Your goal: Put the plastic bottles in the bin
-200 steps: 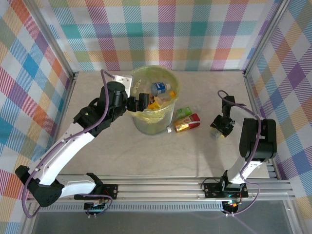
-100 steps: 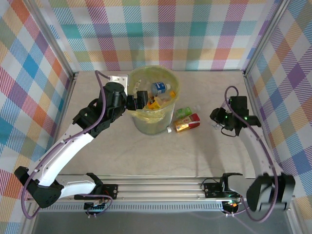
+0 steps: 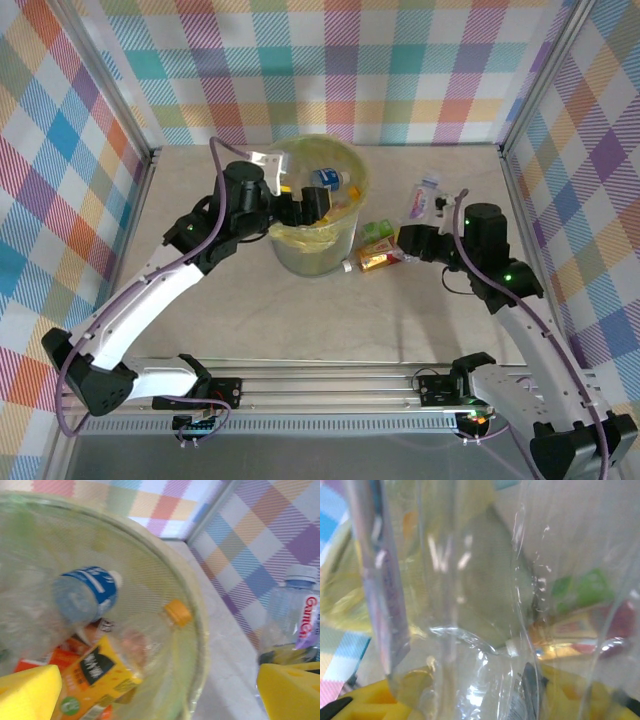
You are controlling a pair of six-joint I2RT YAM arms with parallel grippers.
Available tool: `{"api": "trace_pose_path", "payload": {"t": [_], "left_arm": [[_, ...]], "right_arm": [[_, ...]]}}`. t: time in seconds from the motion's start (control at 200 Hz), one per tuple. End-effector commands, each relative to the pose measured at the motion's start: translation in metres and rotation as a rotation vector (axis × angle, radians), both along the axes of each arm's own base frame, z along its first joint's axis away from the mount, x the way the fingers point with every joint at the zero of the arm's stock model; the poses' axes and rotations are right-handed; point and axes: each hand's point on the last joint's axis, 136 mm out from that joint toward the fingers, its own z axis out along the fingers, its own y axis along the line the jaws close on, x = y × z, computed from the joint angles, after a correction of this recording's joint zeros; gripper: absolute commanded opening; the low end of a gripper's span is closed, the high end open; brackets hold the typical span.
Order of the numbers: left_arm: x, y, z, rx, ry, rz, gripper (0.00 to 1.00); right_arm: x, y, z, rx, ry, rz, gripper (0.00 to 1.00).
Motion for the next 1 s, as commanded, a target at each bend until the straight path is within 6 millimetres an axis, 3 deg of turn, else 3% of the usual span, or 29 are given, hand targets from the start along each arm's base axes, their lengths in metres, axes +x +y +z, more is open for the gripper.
{"api": "trace_pose_path", "payload": {"t": [0.0, 0.285, 0.43, 0.76, 0.995], "left_arm": [[-0.006, -0.028, 0.03, -0.133, 0.0, -0.131, 1.0], [-0.015, -0.065, 0.036, -0.214, 0.017, -0.32, 1.0], [-0.026, -0.073, 0.034, -0.213, 0.016, -0.39, 1.0], [-0.041, -0.074, 0.032, -0.196, -0.007, -0.448, 0.92], [-0.044, -0.077, 0.031, -0.199, 0.0, -0.46, 0.7]], "right_arm": [[-0.007, 0.03, 0.033, 0.034, -0.154, 0.147, 0.47], [-0.023, 0.089, 0.048, 0.017, -0.23, 0.354, 0.48], [-0.027, 0.109, 0.059, 0.029, -0.262, 0.416, 0.48], [-0.033, 0.128, 0.079, 0.072, -0.324, 0.477, 0.49], [-0.035, 0.137, 0.086, 0.084, -0.344, 0.496, 0.5]]}}
